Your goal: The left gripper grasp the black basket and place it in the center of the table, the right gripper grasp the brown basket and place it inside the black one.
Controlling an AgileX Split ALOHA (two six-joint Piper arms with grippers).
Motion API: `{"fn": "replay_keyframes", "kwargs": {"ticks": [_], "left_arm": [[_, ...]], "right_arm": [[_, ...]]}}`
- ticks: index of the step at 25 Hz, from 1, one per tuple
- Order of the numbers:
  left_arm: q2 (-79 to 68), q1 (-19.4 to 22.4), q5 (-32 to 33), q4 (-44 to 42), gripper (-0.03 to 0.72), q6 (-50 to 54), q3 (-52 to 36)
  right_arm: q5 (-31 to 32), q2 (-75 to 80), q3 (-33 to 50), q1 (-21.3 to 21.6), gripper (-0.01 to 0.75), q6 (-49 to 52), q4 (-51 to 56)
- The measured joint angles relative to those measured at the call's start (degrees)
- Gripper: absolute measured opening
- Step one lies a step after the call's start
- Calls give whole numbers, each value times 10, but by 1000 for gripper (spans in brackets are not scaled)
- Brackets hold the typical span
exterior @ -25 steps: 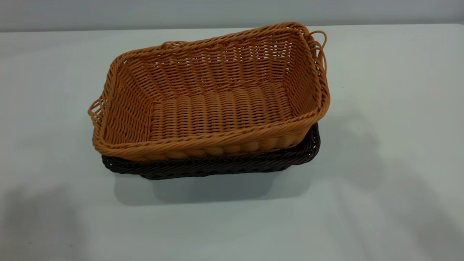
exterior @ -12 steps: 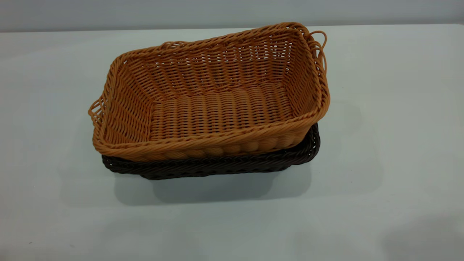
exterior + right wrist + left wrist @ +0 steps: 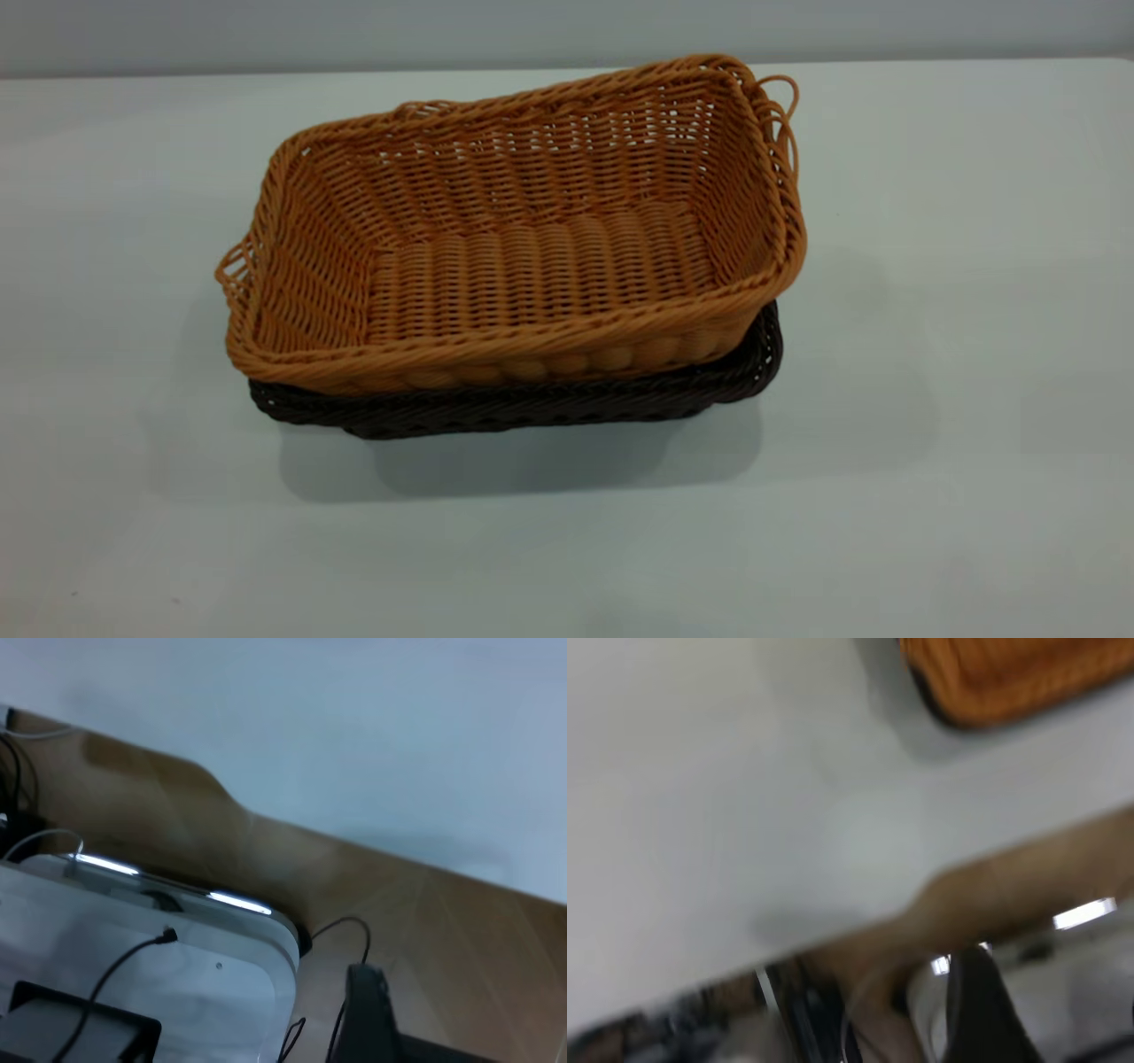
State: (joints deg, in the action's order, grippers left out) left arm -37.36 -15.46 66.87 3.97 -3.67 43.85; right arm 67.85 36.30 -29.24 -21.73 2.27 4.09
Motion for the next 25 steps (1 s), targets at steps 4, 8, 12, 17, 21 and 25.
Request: {"fn": "replay_keyframes", "kwargs": {"ticks": [4,8,12,17,21,25], "left_arm": [[33,0,0,8,362,1,-98],[83,0,0,10,362,3,-130],[146,0,-20,4,362,2,-149],[213,0,-32,-12,362,3,-158],[255,0,-32,-13,362,3,-158],[282,0,-31,-13,362,3,-158]], "right_arm": [[-37,-25,12,0,465,2,3],[-44,-31,26,0,465,2,4],[-44,-32,28,0,465,2,6],[-45,-32,28,0,465,2,15],[-45,-32,28,0,465,2,15],[-45,-32,28,0,465,2,16]]}}
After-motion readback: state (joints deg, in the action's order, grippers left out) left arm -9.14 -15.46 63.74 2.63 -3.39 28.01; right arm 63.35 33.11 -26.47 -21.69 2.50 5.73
